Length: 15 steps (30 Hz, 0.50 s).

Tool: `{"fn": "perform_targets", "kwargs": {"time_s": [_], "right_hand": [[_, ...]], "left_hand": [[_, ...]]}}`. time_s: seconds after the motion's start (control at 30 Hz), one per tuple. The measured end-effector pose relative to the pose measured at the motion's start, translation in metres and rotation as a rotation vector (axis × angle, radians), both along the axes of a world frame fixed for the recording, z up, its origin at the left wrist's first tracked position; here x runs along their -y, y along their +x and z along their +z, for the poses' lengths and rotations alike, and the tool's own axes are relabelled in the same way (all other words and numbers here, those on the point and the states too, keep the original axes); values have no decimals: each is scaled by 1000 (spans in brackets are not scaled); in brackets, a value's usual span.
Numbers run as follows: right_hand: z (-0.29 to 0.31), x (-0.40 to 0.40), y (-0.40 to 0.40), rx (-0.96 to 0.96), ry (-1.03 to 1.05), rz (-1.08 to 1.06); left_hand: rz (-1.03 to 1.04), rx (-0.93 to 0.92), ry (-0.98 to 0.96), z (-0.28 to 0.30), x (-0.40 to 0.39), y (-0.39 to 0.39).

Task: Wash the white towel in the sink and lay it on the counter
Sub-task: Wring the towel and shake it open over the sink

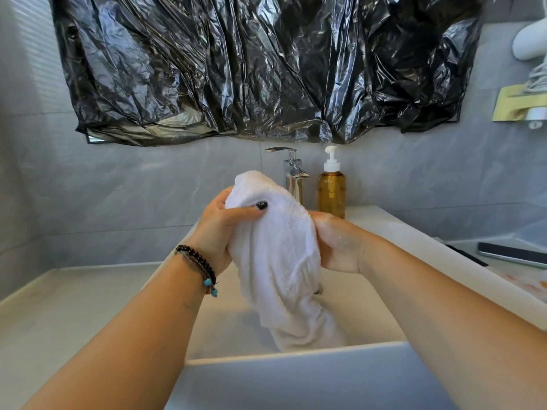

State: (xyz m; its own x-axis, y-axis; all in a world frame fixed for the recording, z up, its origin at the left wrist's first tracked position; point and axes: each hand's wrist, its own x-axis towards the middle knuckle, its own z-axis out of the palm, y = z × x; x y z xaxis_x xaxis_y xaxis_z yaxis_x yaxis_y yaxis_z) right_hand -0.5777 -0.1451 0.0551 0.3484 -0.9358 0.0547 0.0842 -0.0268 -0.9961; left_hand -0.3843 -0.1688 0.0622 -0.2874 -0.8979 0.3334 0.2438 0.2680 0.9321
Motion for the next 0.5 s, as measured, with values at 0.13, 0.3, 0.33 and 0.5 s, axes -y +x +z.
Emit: {"fn": "perform_targets", "kwargs": {"time_s": [0.13, 0.3, 0.33, 0.5], "right_hand": [[1, 3, 0, -192, -292, -432], [3, 6, -8, -163, -561, -770], [3, 7, -10, -217, -601, -767], [-5, 12, -7, -574, -544, -606]], "left_hand": [[244, 107, -34, -1, 0, -5], [447, 249, -8, -2, 7, -4], [496, 308, -55, -3, 8, -4], [750, 643, -240, -7, 13, 1]]}}
